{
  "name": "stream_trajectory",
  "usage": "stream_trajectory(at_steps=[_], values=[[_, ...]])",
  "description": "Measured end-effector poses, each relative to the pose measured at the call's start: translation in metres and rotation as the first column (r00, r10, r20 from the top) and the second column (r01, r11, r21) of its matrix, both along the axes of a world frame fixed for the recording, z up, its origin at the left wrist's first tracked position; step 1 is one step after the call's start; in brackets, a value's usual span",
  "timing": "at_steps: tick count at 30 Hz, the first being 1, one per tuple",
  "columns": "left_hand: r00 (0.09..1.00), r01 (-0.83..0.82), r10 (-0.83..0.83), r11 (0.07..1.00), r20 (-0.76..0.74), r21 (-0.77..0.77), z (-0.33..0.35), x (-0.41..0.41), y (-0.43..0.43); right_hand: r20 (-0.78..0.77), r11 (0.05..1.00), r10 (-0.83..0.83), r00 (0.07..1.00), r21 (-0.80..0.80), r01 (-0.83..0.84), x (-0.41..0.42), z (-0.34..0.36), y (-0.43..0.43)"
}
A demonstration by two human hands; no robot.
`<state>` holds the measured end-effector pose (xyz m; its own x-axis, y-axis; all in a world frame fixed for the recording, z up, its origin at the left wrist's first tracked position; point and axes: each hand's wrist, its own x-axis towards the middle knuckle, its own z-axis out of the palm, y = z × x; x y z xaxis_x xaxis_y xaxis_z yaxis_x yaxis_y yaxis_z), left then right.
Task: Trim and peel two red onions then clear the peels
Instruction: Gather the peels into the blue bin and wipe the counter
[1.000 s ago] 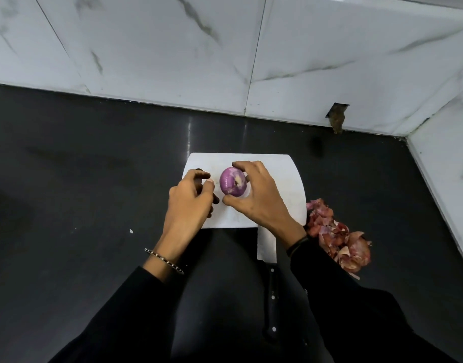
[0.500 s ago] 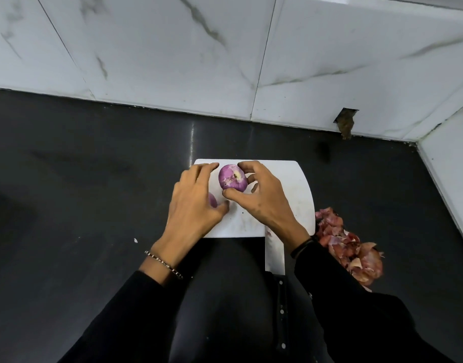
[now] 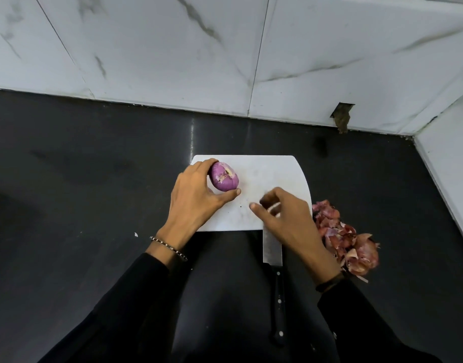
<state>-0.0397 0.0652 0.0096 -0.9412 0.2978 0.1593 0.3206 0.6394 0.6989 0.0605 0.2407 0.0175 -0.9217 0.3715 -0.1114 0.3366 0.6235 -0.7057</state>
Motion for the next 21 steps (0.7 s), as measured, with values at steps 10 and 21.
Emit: stream_trajectory(at_steps=[10,21], values=[[1.000,-0.010,0.010,0.999,0.012,0.032,0.001,0.012,0.002,0.285,0.965,-0.090,0.954,0.262,0.013,0.063,-0.020,0.001],[1.000,-0.003,0.003,1.000,0.012,0.016,-0.001,0.016,-0.002,0.096,0.961,-0.223,0.970,0.185,0.203,0.026,-0.017,0.021]])
